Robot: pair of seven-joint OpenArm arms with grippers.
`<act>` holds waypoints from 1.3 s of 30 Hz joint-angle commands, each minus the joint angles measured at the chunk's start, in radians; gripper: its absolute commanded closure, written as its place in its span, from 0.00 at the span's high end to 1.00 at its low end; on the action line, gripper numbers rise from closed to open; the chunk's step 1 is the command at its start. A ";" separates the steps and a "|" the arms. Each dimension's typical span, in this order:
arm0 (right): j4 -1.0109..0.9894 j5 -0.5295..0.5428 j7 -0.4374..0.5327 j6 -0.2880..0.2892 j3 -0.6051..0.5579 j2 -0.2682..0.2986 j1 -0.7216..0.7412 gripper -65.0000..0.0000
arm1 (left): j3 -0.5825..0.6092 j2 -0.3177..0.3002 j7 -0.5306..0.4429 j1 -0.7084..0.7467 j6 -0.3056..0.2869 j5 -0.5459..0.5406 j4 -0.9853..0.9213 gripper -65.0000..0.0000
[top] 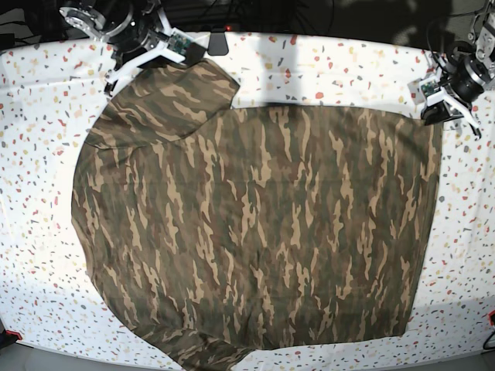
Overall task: Fold the T-shirt properly
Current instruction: 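Grasp the sleeve edge near the collar with the right gripper, then lift and pull both held shirt edges toward the hem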
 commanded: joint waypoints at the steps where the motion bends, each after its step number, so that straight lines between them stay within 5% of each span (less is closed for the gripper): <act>1: 0.021 -0.006 0.009 -0.019 0.005 0.011 -0.002 0.00 | -0.005 -0.017 -0.005 -0.001 -0.007 0.000 0.006 0.00; 5: 0.021 -0.006 0.018 -0.020 0.005 0.011 -0.002 0.00 | -0.008 -0.017 -0.011 -0.006 -0.007 0.000 0.006 0.00; 16: 0.021 -0.005 0.046 -0.168 0.005 -0.012 0.078 0.00 | -0.008 -0.016 -0.052 -0.029 -0.004 0.001 0.006 0.00; 25: 0.019 -0.005 0.046 -0.176 0.005 -0.085 0.201 0.00 | -0.008 -0.014 -0.050 -0.113 0.001 0.001 0.006 0.00; 33: -0.063 -0.005 0.046 -0.210 0.005 -0.114 0.320 0.00 | -0.008 0.079 0.051 -0.220 0.004 0.000 0.006 0.00; 39: -0.200 0.011 0.061 -0.215 0.006 -0.201 0.444 0.00 | -0.008 0.126 0.084 -0.274 0.015 0.000 0.006 0.00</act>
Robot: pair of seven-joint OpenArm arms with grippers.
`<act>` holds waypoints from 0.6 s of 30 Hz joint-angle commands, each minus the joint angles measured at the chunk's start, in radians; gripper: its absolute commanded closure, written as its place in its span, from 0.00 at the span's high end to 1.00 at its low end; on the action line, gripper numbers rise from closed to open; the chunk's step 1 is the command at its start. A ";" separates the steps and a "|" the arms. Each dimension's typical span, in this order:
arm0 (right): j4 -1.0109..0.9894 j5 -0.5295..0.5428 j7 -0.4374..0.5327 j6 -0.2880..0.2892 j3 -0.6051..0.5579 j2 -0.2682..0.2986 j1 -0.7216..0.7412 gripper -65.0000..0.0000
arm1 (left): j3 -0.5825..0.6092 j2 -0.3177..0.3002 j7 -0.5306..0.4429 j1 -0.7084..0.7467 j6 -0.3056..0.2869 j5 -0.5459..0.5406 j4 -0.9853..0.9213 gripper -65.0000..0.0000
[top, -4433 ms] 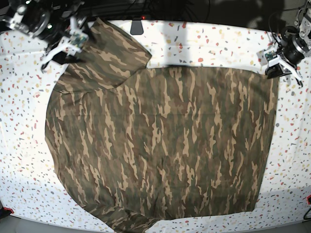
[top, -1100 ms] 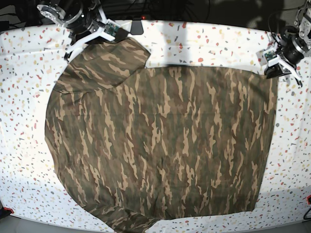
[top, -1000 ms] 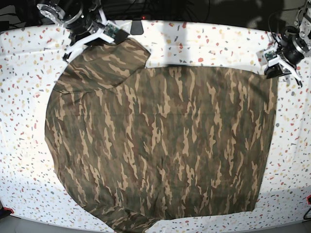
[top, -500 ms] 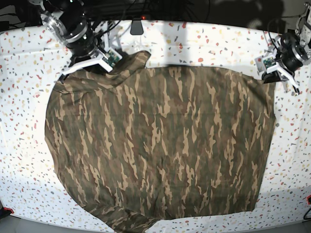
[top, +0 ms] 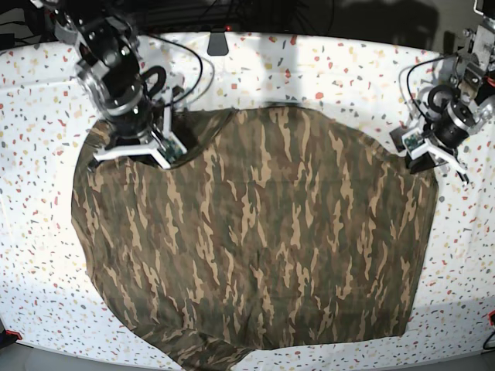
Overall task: Fold the T-shirt properly
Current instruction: 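Lift and pull both held shirt edges toward the hem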
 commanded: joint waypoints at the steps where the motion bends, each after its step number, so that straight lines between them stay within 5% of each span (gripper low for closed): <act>1: -0.005 -0.002 0.025 -0.013 0.006 -0.009 0.037 0.00 | -0.008 -0.006 0.006 -0.025 0.032 -0.005 0.013 0.00; 6: -0.098 0.005 0.040 -0.013 0.006 -0.068 0.151 0.00 | -0.008 0.027 0.093 -0.077 0.045 -0.006 0.013 0.00; 18: -0.321 0.032 0.077 -0.013 0.006 -0.065 0.349 0.00 | -0.008 0.040 0.091 -0.158 0.044 -0.006 -0.050 0.00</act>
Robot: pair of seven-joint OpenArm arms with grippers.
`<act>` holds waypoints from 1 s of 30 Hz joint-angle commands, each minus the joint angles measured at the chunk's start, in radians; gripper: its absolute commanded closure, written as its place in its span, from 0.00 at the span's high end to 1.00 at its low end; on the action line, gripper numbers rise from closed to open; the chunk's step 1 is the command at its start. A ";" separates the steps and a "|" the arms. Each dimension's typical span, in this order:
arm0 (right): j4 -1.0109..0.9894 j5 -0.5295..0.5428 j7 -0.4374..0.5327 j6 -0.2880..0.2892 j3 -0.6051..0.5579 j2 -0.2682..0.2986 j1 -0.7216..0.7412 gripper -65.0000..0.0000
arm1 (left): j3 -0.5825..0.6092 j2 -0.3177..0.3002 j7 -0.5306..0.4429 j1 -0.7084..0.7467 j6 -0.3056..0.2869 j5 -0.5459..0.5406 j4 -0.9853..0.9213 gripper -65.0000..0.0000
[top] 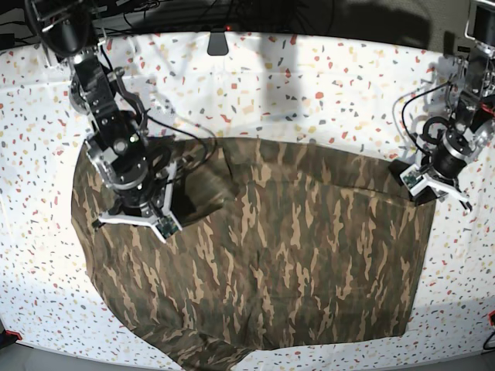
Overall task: Fold the T-shirt properly
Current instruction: 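Lift and pull both held shirt edges toward the hem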
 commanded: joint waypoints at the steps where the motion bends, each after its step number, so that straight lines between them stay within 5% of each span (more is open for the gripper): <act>1: -0.005 -0.013 0.022 -0.013 0.008 0.010 0.034 0.00 | -0.008 -0.015 -0.008 -0.030 0.021 -0.004 -0.003 0.00; 9: -0.185 0.039 0.097 -0.013 0.008 0.010 0.133 0.00 | -0.008 0.024 -0.013 -0.138 0.021 -0.105 -0.174 0.00; 25: -0.367 0.037 0.146 -0.010 0.008 0.010 0.312 0.00 | -0.008 0.063 -0.031 -0.244 0.021 -0.108 -0.287 0.00; 30: -0.367 0.031 0.150 0.051 0.008 0.010 0.357 0.00 | -0.008 0.063 -0.030 -0.259 0.021 -0.108 -0.287 0.00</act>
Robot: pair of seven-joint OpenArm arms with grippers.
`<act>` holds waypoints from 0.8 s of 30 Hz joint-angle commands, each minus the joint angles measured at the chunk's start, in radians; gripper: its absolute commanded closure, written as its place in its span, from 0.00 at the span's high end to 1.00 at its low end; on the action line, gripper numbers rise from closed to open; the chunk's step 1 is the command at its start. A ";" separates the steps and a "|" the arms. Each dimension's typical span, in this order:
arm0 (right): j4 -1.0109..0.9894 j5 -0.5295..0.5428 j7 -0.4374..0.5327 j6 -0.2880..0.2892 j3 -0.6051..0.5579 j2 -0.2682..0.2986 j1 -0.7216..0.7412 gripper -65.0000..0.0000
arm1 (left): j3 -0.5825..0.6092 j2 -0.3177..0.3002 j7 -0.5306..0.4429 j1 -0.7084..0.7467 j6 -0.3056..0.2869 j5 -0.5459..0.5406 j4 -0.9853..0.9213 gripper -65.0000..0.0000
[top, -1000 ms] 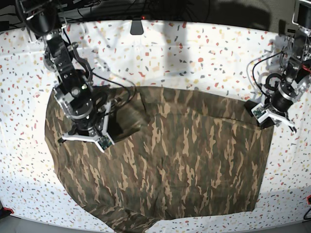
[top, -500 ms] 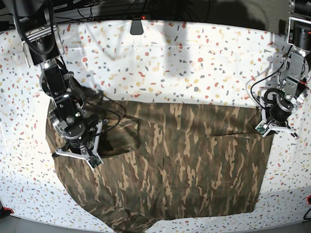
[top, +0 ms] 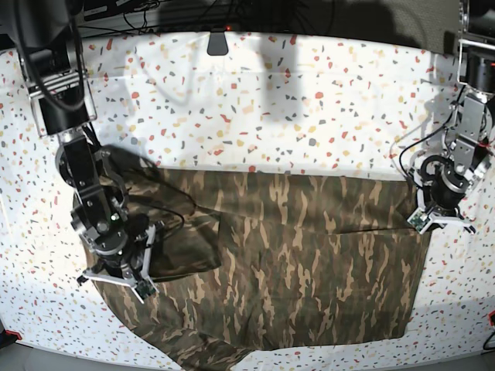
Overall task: Fold the T-shirt properly
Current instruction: 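Lift and pull both held shirt edges toward the hem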
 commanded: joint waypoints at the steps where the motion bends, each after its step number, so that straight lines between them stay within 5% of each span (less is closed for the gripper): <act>1: 0.014 -0.006 0.018 -0.009 0.008 0.011 0.037 0.00 | -0.007 -0.016 -0.020 -0.021 0.020 -0.008 0.013 0.00; 10: -0.003 -0.005 0.076 0.041 0.007 0.011 0.058 0.00 | -0.007 -0.011 -0.020 -0.020 0.020 -0.132 0.013 0.00; 24: -0.099 -0.005 0.148 0.094 0.007 0.003 0.116 0.00 | -0.007 0.025 -0.020 -0.015 0.017 -0.132 0.013 0.00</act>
